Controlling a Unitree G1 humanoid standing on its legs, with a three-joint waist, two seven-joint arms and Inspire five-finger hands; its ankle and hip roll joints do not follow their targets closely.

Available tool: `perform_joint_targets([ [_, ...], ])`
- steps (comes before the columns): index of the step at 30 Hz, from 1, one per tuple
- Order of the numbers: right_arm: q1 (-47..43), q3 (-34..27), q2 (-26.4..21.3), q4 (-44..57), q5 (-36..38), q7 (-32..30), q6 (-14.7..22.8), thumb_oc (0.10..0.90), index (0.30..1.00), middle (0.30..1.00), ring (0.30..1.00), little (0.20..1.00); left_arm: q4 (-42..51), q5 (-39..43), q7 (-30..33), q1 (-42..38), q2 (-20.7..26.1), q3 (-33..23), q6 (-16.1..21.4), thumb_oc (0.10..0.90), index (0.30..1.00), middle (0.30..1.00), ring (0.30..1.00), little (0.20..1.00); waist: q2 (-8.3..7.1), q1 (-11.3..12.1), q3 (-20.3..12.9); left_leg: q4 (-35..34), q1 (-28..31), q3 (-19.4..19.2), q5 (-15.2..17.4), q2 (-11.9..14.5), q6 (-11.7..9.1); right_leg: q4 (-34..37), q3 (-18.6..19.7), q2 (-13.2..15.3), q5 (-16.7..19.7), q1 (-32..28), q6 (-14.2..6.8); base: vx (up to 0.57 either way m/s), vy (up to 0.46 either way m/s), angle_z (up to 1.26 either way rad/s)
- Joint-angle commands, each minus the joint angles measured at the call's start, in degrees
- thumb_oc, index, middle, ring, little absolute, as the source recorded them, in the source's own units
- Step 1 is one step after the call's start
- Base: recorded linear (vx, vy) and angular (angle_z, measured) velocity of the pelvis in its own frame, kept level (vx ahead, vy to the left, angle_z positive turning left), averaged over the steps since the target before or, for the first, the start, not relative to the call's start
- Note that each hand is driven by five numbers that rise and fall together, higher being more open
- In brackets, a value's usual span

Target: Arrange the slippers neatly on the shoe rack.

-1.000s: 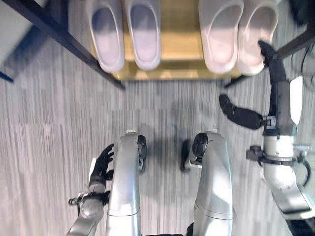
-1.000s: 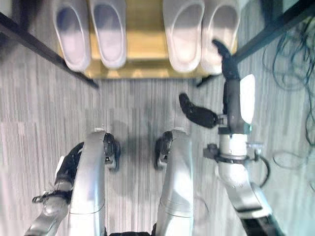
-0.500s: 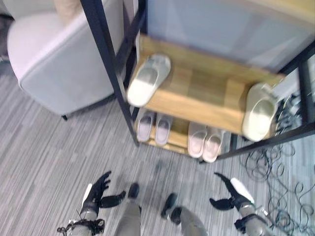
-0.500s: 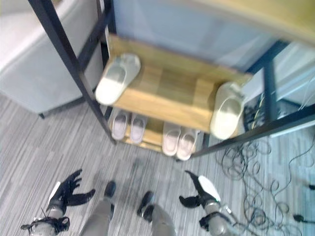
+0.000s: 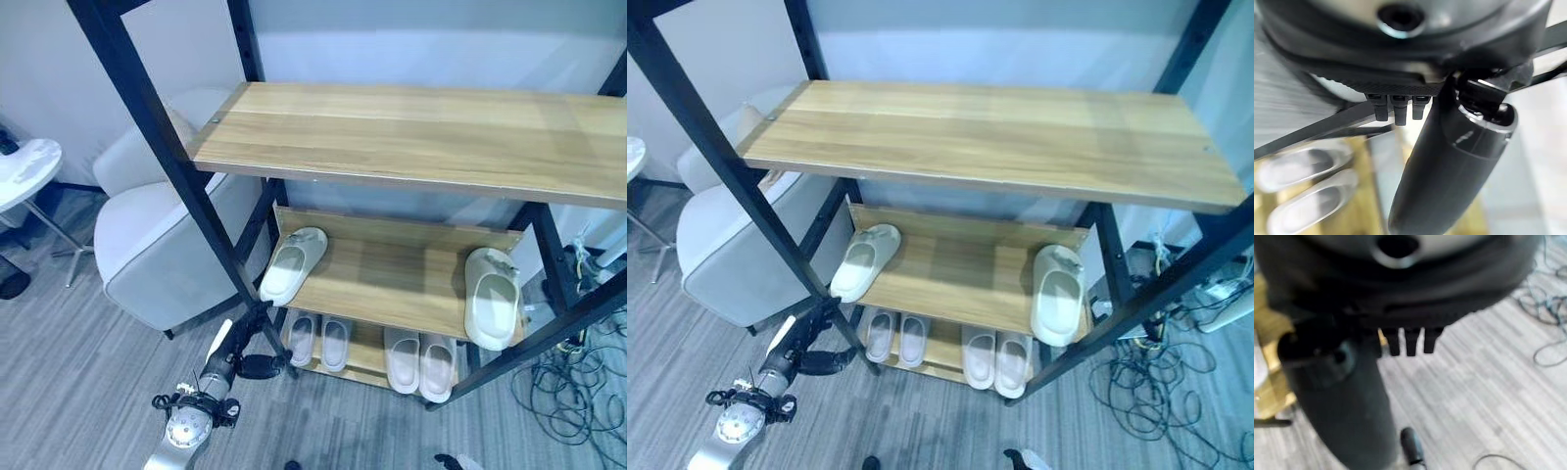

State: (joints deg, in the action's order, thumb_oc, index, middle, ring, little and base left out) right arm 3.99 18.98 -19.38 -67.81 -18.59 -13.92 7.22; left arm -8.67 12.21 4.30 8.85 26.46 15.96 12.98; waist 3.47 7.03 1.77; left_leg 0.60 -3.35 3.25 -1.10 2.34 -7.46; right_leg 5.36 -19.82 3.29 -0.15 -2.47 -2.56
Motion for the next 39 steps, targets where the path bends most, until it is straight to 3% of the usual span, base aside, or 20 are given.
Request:
perform_joint_targets([
  [1,-3.2,-1.3,-2.1,5.0,2.3,-1.6,0.7,0.8,0.9,0.9,0.9,0.9,3.6,-1.0,2.8,-2.3,1.6,-3.9,6.2,0.8,0.9,0.9,0.9,0.9,-2.25,0.6,1.0,-5.6,-6.2,0.2,-7.6,-3.2,-0.2,-0.4,1.6,0.1,-2.0,3.1,-4.6,0.08,-0.001,-0.03],
  [11,-2.6,-0.8,-1.6,5.2,2.9,-2.2,0.3,0.8,0.9,0.9,0.9,0.9,2.2,-10.6,12.7,-9.4,1.6,-7.2,6.0,0.8,0.9,0.9,0.9,0.9,-0.27,-1.5,0.5,-5.6,-9.6,-1.7,-6.9,-3.0,0.7,-0.4,4.5,0.9,-0.3,9.1,-5.8,-0.01,0.021,-0.16],
  [20,-2.1,-0.5,-1.4,7.6,3.1,-1.6,0.8,0.8,0.9,0.9,0.9,0.9,-4.6,-16.2,19.2,-18.0,3.5,-8.8,4.1,0.8,0.9,0.9,0.9,0.9,-1.22,-3.8,-1.0,-5.6,-13.1,-3.1,-6.4,-2.6,0.9,-0.4,6.7,1.1,1.4,14.0,-6.4,0.01,0.024,-0.1],
  [30,-2.9,0.7,-1.0,8.3,3.5,-0.7,1.0,0.8,0.9,0.9,0.9,0.9,-5.0,-15.8,20.6,-23.8,6.0,-8.8,4.7,0.8,0.9,0.9,0.9,0.9,-2.59,-4.7,-2.8,-5.6,-15.9,-3.5,-6.6,-2.9,1.1,-0.4,7.7,1.7,2.9,17.8,-6.2,0.0,0.01,-0.05],
  [39,-2.9,0.7,-0.7,8.4,3.1,-0.4,0.9,0.8,0.9,0.9,0.9,0.9,2.7,-8.7,14.4,-15.0,3.7,-10.6,7.4,0.8,0.9,0.9,0.9,0.9,-2.42,-3.2,-2.9,-5.6,-15.6,-3.8,-6.8,-2.7,1.2,-0.4,7.7,1.7,2.9,17.5,-5.9,0.0,0.0,0.0],
])
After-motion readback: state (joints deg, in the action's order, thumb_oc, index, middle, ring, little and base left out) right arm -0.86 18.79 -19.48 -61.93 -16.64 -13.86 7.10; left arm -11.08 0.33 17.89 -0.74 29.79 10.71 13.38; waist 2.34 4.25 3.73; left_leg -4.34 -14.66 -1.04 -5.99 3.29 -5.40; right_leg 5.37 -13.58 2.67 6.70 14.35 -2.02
